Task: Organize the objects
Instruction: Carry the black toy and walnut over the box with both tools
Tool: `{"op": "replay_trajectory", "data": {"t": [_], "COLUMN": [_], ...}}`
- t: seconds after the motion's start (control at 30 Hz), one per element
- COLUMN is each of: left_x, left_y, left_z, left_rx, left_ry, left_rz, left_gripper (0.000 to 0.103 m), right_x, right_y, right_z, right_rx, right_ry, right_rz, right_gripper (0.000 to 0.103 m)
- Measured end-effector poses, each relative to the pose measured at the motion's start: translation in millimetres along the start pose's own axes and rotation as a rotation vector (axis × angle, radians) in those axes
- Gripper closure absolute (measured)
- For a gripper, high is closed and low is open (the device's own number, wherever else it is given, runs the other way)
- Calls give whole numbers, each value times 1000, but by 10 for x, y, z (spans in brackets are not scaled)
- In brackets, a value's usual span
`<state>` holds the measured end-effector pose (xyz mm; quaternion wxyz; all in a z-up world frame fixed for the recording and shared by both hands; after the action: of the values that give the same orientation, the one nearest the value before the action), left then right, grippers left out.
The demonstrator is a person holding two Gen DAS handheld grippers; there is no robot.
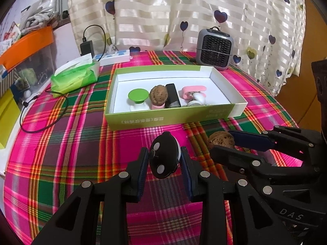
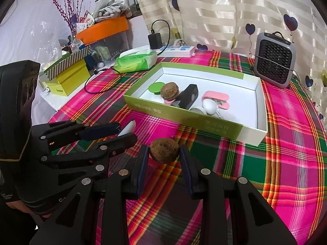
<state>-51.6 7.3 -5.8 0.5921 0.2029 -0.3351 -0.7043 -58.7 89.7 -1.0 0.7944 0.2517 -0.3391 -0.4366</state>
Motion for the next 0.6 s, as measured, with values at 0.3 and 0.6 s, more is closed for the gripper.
{"op": "replay_trajectory", "data": {"t": [0.3,0.6], "left_x": [10,35], "left_y": [14,-23], "left_z": [75,214], "left_rx": [-28,-31], "left_ry": [27,15], "left_rz": [-26,-23], "left_gripper": [74,74], "right_x": [-41,-61], "right_y": [41,54], "right_z": [43,169], "right_rx": [-16,-31], "right_ry": [-5,0], "right_rz": [1,-3], "right_gripper": [71,71]}}
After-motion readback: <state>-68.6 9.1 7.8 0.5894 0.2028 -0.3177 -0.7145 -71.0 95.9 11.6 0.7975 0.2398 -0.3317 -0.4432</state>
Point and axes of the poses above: each gripper's, at about its wrist camera, not at the fingertips, and y roughly against the way its jaws point, x to its left, z to its top, the point moved 4 cm from there along -y, roughly the way its jaws point, and after that the axes turned 14 degrees about -y, right-handed, at the moved point
